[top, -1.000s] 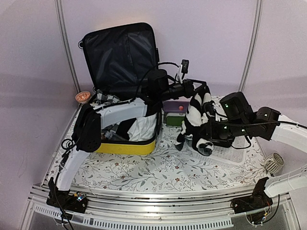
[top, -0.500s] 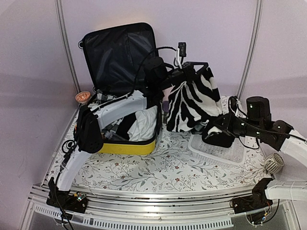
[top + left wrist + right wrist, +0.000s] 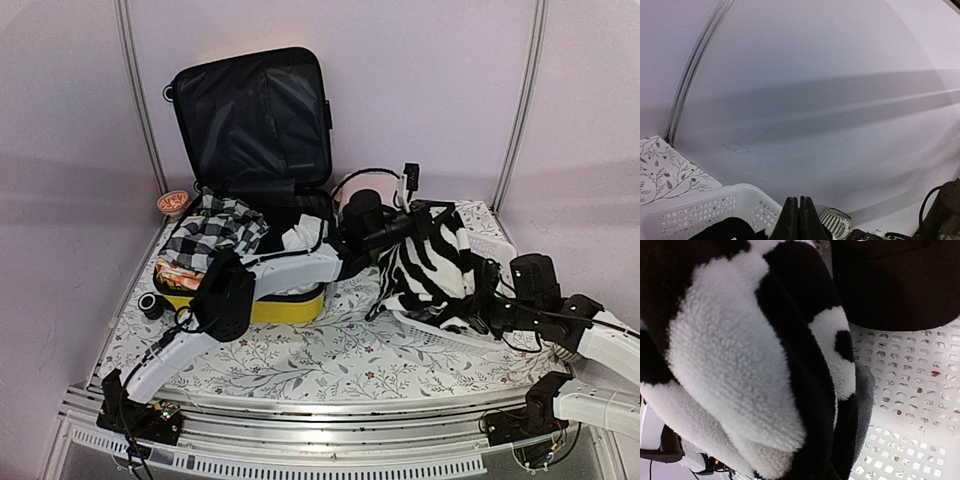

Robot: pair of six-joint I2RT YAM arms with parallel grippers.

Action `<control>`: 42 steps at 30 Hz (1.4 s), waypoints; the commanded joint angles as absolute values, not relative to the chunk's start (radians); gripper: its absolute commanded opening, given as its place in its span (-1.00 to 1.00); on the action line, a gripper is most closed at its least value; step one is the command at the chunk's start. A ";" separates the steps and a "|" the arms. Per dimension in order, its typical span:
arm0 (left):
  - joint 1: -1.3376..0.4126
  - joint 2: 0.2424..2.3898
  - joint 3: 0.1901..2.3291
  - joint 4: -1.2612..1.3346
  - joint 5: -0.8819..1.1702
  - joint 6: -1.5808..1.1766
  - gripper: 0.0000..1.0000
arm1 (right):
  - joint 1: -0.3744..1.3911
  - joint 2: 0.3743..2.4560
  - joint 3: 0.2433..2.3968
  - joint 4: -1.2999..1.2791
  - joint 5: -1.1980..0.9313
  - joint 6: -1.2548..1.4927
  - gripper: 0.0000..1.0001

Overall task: Open, take out, and arrange the luggage
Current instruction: Place the clothes in the bin.

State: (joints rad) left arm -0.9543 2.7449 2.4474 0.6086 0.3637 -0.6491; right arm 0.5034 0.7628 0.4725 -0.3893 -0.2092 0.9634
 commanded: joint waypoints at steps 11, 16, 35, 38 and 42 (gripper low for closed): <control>-1.028 2.792 2.483 0.723 0.244 -0.687 0.61 | 0.501 0.844 0.532 -0.794 0.100 1.182 -0.68; -1.003 2.669 2.370 0.650 0.277 -0.678 0.97 | 0.503 0.894 0.554 -0.805 0.134 1.179 0.01; -0.991 2.176 1.944 0.269 0.285 -0.440 0.97 | 0.495 1.006 1.035 -0.810 0.121 0.647 0.10; -0.998 2.090 1.851 0.138 0.256 -0.436 0.97 | 0.487 1.099 1.065 -0.743 0.038 0.594 -0.77; -1.003 1.986 1.689 0.047 0.211 -0.483 0.96 | 0.474 1.240 1.082 -0.658 -0.038 0.580 -0.96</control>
